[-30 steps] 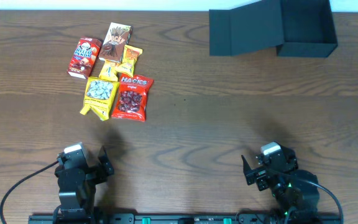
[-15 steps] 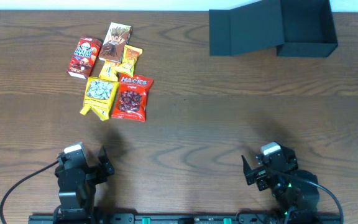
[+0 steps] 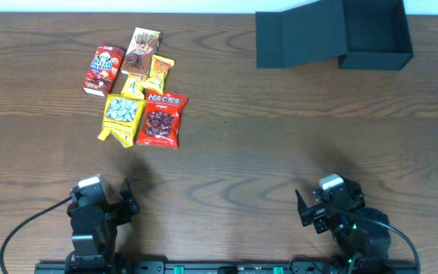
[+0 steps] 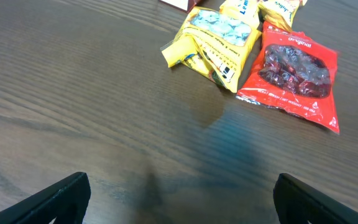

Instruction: Pack container

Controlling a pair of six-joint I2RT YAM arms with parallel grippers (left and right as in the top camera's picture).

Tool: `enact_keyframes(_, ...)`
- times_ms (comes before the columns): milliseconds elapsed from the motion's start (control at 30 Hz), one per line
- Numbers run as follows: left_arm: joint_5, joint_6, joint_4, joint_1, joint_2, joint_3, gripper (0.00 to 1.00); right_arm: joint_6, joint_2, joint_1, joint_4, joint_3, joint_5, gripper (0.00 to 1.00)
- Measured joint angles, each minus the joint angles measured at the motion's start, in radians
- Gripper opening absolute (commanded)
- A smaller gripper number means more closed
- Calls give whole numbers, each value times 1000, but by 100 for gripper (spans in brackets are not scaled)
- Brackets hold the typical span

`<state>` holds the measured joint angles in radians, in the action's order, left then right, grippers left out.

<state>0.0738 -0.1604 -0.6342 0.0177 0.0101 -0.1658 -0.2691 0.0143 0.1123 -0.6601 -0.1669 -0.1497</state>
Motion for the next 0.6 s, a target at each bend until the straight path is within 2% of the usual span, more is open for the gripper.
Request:
enact_keyframes(467,0,0,0,0,0,0,95,2,0,0,0,0,-5,99)
enact_keyframes(600,0,0,0,0,0,0,95,59,0,0,12,0,-35,99)
